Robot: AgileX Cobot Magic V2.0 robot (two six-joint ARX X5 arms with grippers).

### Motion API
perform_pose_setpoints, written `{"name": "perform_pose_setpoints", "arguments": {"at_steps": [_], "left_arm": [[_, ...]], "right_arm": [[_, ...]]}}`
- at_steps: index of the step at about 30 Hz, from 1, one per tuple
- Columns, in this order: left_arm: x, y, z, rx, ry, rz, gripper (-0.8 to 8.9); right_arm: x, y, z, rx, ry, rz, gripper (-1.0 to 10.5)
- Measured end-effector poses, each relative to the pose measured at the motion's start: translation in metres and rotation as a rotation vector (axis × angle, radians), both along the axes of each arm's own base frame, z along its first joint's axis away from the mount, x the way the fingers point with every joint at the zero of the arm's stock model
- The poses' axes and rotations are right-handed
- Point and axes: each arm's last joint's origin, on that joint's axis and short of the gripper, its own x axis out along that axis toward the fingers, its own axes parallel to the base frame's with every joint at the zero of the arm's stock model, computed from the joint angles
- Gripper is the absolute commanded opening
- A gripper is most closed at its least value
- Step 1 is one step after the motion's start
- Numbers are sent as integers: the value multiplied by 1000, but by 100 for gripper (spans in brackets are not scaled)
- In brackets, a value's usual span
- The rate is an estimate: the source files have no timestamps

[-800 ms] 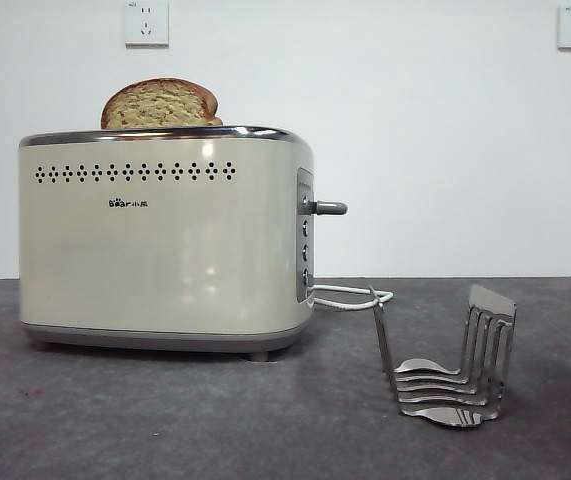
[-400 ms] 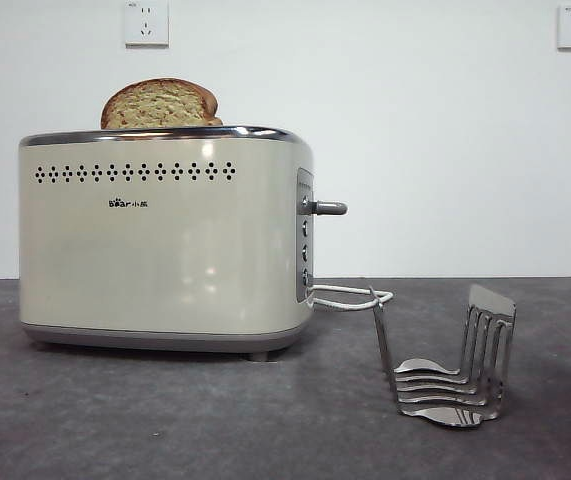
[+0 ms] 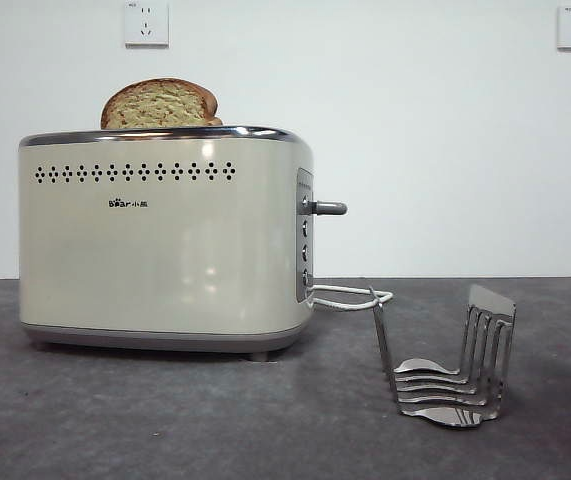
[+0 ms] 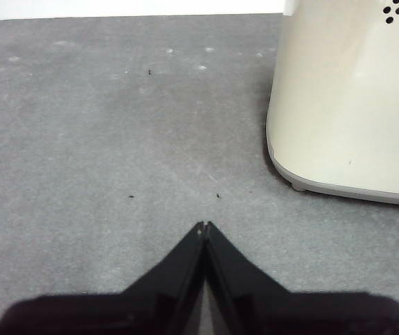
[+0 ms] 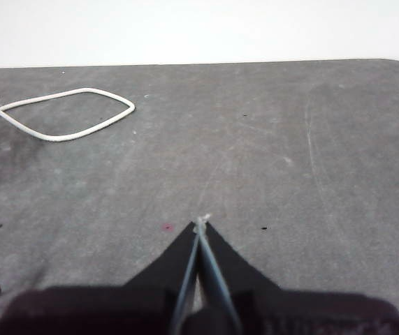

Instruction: Pick up a slice of bread from the rack,put the bread on the toaster,press the button

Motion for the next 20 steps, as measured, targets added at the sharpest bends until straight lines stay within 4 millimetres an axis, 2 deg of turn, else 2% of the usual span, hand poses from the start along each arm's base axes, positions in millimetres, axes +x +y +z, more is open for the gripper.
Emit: {"name": "perform_pose_setpoints", "arguments": {"at_steps": [20], "left_arm": [[0,0,0,0,0,0,-3]], "right_arm": [[0,0,0,-11,-1,2,0]]}}
